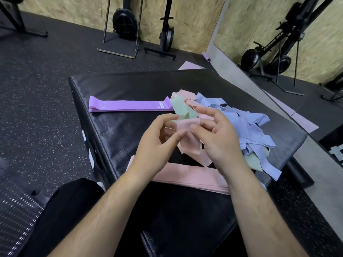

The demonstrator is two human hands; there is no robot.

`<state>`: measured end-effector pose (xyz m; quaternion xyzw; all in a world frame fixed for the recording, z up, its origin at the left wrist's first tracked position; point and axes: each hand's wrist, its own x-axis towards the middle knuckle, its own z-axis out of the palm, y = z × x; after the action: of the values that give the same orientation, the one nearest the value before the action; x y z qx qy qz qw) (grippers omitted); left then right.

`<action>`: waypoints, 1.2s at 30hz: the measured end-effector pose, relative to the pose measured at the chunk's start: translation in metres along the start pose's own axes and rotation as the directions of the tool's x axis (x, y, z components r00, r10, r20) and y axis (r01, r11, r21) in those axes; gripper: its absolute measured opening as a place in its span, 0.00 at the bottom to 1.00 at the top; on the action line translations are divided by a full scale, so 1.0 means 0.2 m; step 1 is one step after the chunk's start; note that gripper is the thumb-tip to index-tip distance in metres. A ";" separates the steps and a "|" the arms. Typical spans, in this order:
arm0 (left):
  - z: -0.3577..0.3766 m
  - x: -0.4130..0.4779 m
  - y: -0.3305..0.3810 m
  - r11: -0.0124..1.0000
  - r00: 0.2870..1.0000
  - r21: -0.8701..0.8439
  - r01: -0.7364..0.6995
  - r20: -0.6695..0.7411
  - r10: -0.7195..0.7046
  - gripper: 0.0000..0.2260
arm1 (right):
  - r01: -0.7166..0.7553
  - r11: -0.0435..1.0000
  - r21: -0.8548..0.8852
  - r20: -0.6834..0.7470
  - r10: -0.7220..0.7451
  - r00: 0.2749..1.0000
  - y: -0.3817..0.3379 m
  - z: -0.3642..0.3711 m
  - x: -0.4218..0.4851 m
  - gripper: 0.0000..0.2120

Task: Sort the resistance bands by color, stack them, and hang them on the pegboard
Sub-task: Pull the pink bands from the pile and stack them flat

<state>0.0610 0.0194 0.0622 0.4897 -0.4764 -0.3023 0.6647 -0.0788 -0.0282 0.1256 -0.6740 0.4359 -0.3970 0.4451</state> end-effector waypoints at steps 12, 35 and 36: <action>-0.02 0.05 0.02 0.980 0.996 -0.194 0.046 -0.061 -0.059 0.21 | 0.060 0.982 -0.181 0.195 -0.024 0.980 -0.05 -0.09 0.05 0.20; -0.09 0.05 0.03 0.989 0.999 0.145 -0.039 0.000 0.039 0.05 | 0.159 0.964 -0.212 0.197 -0.117 0.973 0.08 0.05 0.08 0.05; -0.09 0.05 0.04 0.989 0.999 0.145 -0.039 -0.010 0.041 0.04 | 0.178 0.960 -0.216 0.221 -0.129 0.967 0.08 0.06 0.09 0.05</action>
<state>0.0808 0.0198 0.0710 0.5289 -0.5025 -0.2506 0.6364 -0.0659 -0.0455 0.1096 -0.7909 0.3776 -0.3049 0.3729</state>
